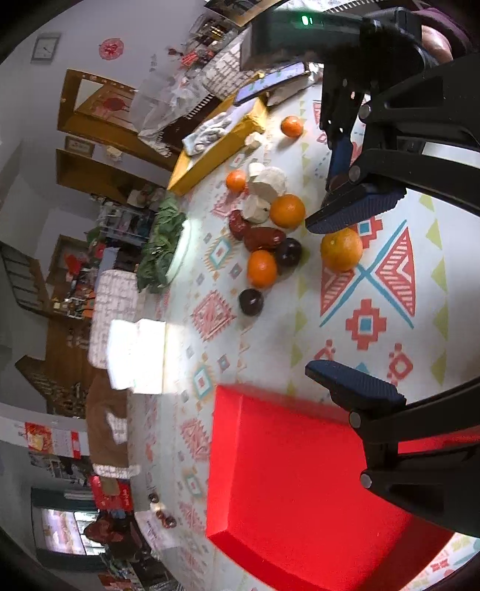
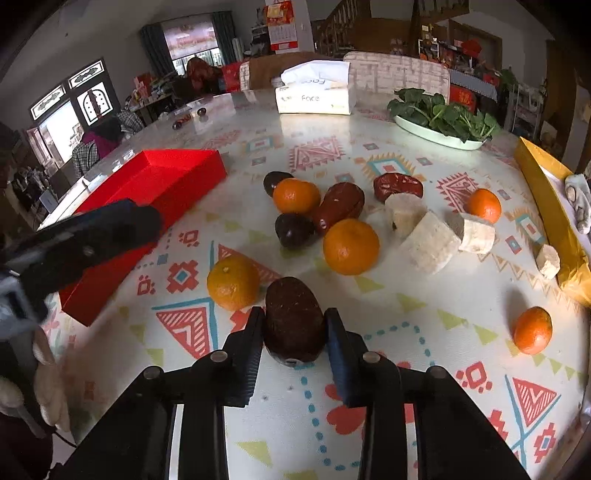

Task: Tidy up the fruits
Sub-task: 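Grasp a dark red date with the right tool while the left tool grasps an orange, then carry the date and orange into the red tray and open both tools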

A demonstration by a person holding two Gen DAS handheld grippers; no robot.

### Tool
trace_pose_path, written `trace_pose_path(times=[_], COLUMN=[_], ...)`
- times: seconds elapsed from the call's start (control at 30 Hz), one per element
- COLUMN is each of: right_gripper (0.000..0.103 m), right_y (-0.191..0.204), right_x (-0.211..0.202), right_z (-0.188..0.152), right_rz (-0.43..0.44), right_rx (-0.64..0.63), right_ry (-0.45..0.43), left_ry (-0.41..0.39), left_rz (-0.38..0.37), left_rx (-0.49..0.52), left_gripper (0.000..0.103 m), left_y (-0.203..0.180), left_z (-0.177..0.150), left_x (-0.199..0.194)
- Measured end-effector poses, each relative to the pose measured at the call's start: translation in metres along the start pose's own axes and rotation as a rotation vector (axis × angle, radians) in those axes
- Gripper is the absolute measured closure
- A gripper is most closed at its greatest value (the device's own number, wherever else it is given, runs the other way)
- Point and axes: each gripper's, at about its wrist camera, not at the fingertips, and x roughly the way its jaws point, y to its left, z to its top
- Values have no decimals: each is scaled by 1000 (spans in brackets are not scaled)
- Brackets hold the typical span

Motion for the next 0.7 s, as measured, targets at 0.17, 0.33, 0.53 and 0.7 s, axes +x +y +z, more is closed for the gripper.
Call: trace_pose_path(times=[0.17, 0.33, 0.53, 0.7], right_gripper=[67, 67, 67, 67], right_y=[-9, -19, -29, -34], right_x=[-10, -23, -34, -51], right_z=[-9, -18, -23, -19], right_rz=[-23, -39, -33, -7], right_rx=[25, 51, 98, 143], right_ry=[-6, -16, -34, -83], left_ry=[62, 150, 174, 105], left_rz=[-8, 11, 29, -16], left_rx=[77, 117, 137, 70], left_gripper=[33, 33, 71, 71], left_y=[-25, -42, -45, -32], left_z=[-6, -6, -8, -5], left_x=[23, 50, 53, 27])
